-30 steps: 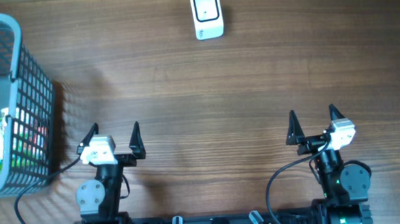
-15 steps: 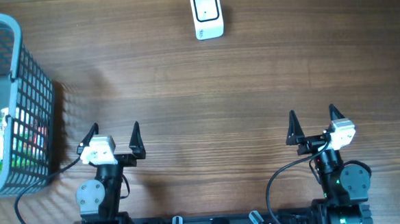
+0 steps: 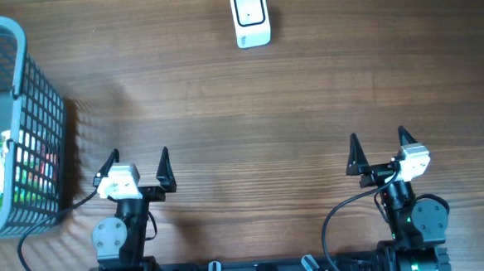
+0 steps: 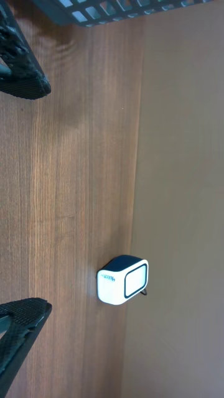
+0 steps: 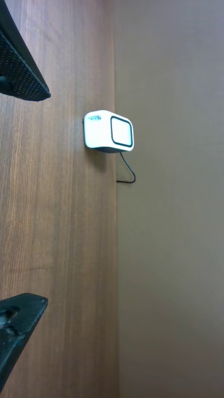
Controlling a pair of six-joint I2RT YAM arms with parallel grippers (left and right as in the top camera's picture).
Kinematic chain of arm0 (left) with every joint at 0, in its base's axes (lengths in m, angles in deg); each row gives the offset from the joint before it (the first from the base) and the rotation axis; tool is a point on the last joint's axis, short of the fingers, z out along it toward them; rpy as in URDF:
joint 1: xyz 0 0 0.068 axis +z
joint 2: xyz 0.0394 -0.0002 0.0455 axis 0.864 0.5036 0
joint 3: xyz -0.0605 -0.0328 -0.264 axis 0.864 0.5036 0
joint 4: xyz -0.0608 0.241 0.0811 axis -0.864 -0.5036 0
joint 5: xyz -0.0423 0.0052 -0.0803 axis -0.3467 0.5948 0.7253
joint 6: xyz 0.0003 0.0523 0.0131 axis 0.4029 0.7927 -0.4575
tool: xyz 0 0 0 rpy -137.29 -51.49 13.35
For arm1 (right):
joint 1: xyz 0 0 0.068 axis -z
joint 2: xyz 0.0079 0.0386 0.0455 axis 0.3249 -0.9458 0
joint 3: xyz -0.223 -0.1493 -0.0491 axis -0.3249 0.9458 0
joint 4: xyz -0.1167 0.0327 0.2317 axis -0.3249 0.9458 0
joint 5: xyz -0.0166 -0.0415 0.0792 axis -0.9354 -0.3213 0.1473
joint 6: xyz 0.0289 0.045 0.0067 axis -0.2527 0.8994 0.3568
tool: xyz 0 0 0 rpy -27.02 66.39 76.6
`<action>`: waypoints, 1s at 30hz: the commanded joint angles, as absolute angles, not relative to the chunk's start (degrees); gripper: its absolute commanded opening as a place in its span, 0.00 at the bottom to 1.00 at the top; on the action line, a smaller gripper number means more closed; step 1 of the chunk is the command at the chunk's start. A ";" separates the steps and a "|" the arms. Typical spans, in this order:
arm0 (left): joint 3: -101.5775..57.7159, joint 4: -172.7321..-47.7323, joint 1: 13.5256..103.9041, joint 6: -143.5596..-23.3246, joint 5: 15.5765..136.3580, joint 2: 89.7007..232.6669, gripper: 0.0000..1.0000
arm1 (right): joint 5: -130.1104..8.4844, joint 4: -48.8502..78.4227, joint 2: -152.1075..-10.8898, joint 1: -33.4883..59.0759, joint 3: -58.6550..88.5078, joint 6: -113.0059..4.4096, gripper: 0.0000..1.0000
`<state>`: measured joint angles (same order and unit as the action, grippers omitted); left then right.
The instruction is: Scan the item barcode
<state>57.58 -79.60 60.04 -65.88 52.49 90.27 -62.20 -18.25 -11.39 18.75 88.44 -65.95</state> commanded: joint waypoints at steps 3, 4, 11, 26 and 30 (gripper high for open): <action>57.61 -80.12 60.04 -64.96 51.60 89.81 1.00 | -61.35 -18.49 -11.15 18.82 88.51 -66.56 1.00; 57.61 -79.14 60.04 -64.96 50.57 89.81 1.00 | -61.35 -18.49 -11.15 18.82 88.51 -66.56 1.00; 57.37 -79.53 59.97 -67.65 51.27 89.81 1.00 | -61.35 -18.49 -11.15 18.82 88.51 -66.56 1.00; 4.63 -127.90 59.97 -76.17 59.25 114.75 1.00 | -61.35 -18.49 -11.15 18.82 88.51 -66.58 0.99; -22.89 -146.83 59.99 -74.29 59.03 137.02 1.00 | -61.35 -18.49 -11.15 18.82 88.51 -66.58 1.00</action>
<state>-6.19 -137.45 60.04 -75.58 58.31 122.90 -62.22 -18.29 -11.46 18.75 88.44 -65.95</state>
